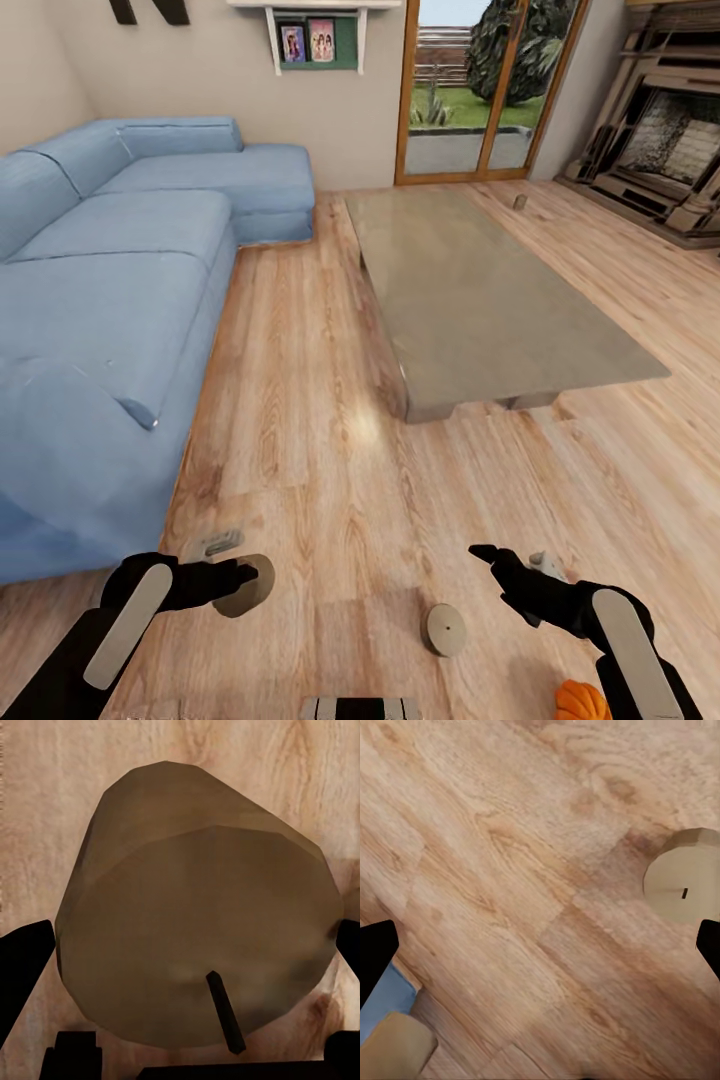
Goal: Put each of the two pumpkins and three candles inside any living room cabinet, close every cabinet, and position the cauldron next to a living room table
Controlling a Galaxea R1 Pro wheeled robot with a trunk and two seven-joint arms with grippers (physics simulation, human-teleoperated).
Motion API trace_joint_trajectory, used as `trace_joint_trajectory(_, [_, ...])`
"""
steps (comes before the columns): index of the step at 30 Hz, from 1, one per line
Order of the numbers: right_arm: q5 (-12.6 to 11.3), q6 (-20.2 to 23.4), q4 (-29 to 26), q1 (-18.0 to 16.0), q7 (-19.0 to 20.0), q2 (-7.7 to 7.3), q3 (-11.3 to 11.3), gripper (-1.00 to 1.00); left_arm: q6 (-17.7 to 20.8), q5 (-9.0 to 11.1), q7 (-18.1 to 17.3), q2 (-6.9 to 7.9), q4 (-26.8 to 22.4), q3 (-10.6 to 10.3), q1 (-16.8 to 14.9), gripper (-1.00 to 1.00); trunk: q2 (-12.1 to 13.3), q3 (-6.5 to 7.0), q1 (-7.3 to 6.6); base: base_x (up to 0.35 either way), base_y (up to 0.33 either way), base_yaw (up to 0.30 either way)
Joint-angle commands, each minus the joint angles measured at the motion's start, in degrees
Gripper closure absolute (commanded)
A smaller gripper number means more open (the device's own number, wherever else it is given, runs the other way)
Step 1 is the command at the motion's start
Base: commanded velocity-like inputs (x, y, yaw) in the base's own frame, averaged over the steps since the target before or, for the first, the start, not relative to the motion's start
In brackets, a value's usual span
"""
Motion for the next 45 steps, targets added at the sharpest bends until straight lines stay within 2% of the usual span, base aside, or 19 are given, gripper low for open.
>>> trace_joint_trajectory(1, [-0.5, 0.1, -0.2, 0.0, -0.7, -0.02, 0.0, -1.0, 0.1, 0.5, 0.6, 0.05, -0.1, -0.1, 0.0, 1.0, -0.4, -0.22, 0.22, 0.0, 0.0, 0.206])
trace_joint_trajectory(5, [0.3, 0.2, -0.3, 0.0, -3.0, 0.01, 1.1, -1.0, 0.1, 0.5, 0.6, 0.07, -0.3, -0.1, 0.0, 1.0, -2.0, -0.94, 1.09, 0.0, 0.0, 0.253])
trace_joint_trajectory(7, [1.7, 0.3, -0.3, 0.0, -7.4, 0.04, 2.7, -1.0, 0.1, 0.6, 0.6, 0.11, -0.8, -0.1, -0.1, 1.0, -2.8, -1.3, 1.53, 0.0, 0.0, 0.274])
trace_joint_trajectory(9, [2.7, 0.3, -0.3, 0.0, -13.3, 0.18, 5.2, -1.0, 0.1, 0.5, 0.6, 0.12, -1.3, -0.1, -0.1, 1.0, -3.6, -1.66, 1.97, 0.0, 0.0, 0.277])
trace_joint_trajectory(10, [3.1, 0.2, -0.3, 0.0, -18.7, 0.52, 8.7, -1.0, 0.1, 0.6, 0.6, 0.18, -1.6, 0.0, -0.2, 1.0, -4.0, -1.84, 2.19, 0.0, 0.0, 0.279])
trace_joint_trajectory(12, [3.2, 0.2, -0.3, 0.0, -22.9, 0.84, 12.5, -1.0, 0.1, 0.6, 0.6, 0.21, -1.7, 0.0, -0.2, 1.0, -4.8, -2.2, 2.63, 0.0, 0.0, 0.28])
trace_joint_trajectory(14, [3.0, 0.2, -0.3, 0.0, -24.4, 0.93, 13.8, -1.0, 0.2, 0.6, 0.6, 0.22, -1.8, 0.0, -0.2, 1.0, -5.6, -2.56, 3.07, 0.0, 0.0, 0.222])
trace_joint_trajectory(19, [3.2, 0.2, -0.4, 0.0, -25.3, 0.99, 14.8, -1.0, 0.2, 0.6, 0.6, 0.22, -2.8, 0.1, -0.2, 1.0, -7.7, -3.46, 4.17, 0.0, 0.0, 0.07])
trace_joint_trajectory(29, [3.5, 0.1, -0.4, 0.0, -25.5, 0.99, 14.9, -1.0, 0.3, 0.6, 0.6, 0.14, -3.2, -0.1, -0.1, 1.0, -11.7, -5.25, 6.37, 0.0, 0.0, 0.003])
trace_joint_trajectory(45, [3.5, 0.1, -0.5, 0.0, -24.5, 0.91, 14.8, -1.0, 0.3, 0.6, 0.6, 0.05, -3.2, -0.1, -0.1, 1.0, -11.7, -5.25, 6.37, 0.0, 0.0, 0.0])
